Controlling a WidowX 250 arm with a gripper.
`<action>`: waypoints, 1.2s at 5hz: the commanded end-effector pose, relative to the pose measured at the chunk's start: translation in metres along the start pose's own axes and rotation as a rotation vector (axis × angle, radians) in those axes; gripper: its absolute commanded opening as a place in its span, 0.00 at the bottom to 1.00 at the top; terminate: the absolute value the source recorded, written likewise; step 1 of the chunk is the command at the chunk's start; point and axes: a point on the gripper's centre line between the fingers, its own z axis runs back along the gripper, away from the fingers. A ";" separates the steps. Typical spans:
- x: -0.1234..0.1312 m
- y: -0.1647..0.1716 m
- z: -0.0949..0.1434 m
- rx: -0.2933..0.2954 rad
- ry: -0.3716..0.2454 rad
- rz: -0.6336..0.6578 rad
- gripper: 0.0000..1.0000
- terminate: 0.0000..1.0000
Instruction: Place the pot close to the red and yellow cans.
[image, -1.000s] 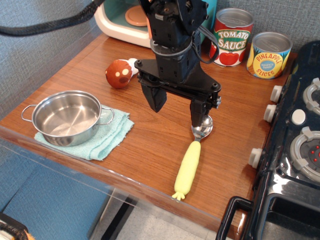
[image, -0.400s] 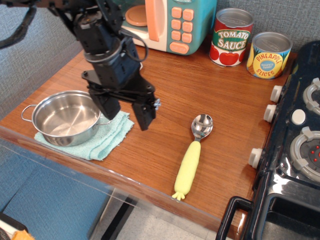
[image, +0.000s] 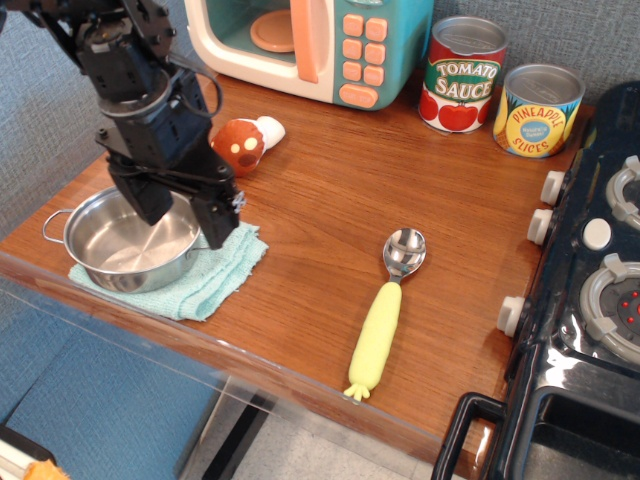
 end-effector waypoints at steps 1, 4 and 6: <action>-0.003 0.007 -0.009 0.089 0.026 -0.056 1.00 0.00; -0.011 0.014 -0.036 0.138 0.105 -0.069 0.00 0.00; -0.011 0.015 -0.034 0.125 0.106 -0.070 0.00 0.00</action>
